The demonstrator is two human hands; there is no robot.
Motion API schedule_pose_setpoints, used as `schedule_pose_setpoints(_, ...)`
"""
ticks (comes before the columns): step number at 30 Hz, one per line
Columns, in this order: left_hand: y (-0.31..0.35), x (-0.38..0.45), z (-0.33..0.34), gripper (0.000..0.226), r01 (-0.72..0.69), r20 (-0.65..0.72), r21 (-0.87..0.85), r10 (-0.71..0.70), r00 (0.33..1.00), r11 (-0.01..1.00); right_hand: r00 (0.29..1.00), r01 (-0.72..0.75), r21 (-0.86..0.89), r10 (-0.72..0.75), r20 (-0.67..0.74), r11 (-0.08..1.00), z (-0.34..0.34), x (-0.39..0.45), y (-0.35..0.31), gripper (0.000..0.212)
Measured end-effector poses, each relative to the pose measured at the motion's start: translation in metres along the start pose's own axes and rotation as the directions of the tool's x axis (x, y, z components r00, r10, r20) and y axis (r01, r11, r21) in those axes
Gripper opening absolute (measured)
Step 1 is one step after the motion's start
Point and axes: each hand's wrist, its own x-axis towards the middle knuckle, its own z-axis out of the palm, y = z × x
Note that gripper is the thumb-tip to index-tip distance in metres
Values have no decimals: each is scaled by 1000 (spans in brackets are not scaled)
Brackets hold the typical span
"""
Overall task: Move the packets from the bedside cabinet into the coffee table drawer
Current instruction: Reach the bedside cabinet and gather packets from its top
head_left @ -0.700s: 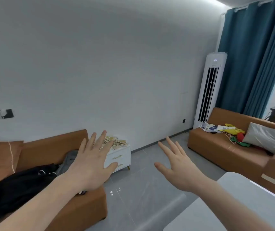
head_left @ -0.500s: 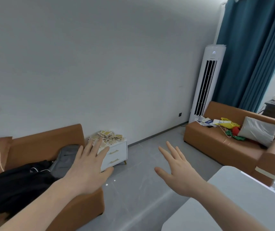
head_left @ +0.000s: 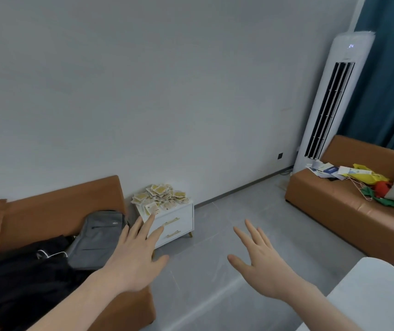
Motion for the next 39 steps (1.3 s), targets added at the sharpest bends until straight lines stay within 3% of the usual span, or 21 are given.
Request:
schedule_pose_setpoints(7,-28,90,5,72,74,13,-50,-73,997,996,998,58,15,-59,37,998,-7,127,5,76)
schedule_pose_setpoints(15,-104,215,31,74,152,33,-113,-149,988,982,991,94,-3,-93,93,996,7,283,-9,76)
schedule_pose_setpoints(23,-189,352,59,75,193,122,-160,-174,977,968,990,28,41,-33,134,999,24,422,-17,76)
schedule_pose_setpoints(31,-223,488,80,77,151,218,-144,-118,969,978,984,-73,76,60,166,994,29,540,7,77)
schedule_pose_setpoints(39,-265,624,113,75,239,296,-143,-189,936,960,963,-84,107,53,266,991,53,702,29,76)
